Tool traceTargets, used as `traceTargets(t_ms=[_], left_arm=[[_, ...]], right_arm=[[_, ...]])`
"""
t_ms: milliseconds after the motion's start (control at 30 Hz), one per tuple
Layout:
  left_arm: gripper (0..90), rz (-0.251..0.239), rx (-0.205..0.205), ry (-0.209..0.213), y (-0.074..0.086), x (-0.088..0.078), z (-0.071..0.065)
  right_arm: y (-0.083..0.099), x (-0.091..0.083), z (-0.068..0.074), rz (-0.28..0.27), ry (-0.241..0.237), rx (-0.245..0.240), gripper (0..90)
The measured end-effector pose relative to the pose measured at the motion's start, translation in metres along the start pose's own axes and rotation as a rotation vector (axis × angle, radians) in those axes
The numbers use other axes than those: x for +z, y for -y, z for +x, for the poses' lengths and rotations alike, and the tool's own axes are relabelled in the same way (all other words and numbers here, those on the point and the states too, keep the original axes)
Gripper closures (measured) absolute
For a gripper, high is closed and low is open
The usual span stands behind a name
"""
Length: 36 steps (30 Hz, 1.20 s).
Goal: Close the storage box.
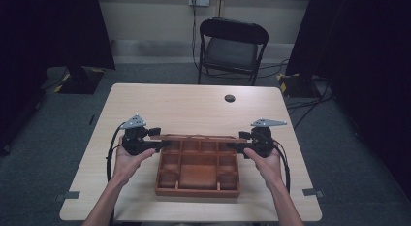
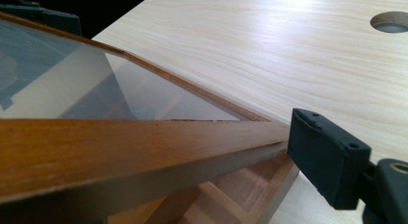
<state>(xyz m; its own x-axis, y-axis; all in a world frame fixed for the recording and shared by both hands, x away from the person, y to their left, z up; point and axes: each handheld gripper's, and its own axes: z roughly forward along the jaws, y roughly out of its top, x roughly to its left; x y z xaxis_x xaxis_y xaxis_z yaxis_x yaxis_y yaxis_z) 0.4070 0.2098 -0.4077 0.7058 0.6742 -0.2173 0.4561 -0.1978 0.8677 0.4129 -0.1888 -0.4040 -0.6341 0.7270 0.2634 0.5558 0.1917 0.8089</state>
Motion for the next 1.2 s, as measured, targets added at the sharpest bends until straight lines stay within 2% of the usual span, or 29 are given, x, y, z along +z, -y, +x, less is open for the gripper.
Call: traceTargets(t_ms=[33, 167, 367, 433, 633, 867, 1067, 1200], left_arm=[[29.5, 0.002, 0.011, -0.004, 0.001, 0.0, -0.001], [29.6, -0.003, 0.009, -0.005, 0.001, 0.0, -0.001], [30.6, 0.017, 0.01, 0.002, -0.001, 0.002, 0.003], [29.9, 0.023, 0.018, -0.009, -0.001, 0.004, 0.002], [29.5, 0.028, 0.019, -0.022, -0.001, 0.004, 0.001], [30.1, -0.014, -0.011, 0.029, 0.005, -0.008, 0.0], [29.6, -0.023, -0.01, 0.038, 0.008, -0.012, -0.003], [28.0, -0.011, 0.005, 0.032, 0.01, -0.014, -0.008]], right_arm=[[0.0, 0.0, 0.0, 0.001, 0.001, -0.002, 25.0], [0.0, -0.001, 0.001, 0.004, -0.005, -0.001, 25.6], [0.0, 0.001, 0.005, -0.003, 0.019, 0.0, 24.3], [0.0, 0.001, 0.008, 0.009, 0.03, -0.014, 22.7], [0.0, 0.002, 0.007, 0.002, 0.018, 0.009, 21.3], [0.003, 0.003, 0.006, 0.003, 0.011, 0.009, 20.8], [0.006, 0.001, 0.005, 0.013, -0.001, 0.013, 21.9], [0.012, -0.003, 0.003, 0.015, -0.003, 0.015, 21.6]])
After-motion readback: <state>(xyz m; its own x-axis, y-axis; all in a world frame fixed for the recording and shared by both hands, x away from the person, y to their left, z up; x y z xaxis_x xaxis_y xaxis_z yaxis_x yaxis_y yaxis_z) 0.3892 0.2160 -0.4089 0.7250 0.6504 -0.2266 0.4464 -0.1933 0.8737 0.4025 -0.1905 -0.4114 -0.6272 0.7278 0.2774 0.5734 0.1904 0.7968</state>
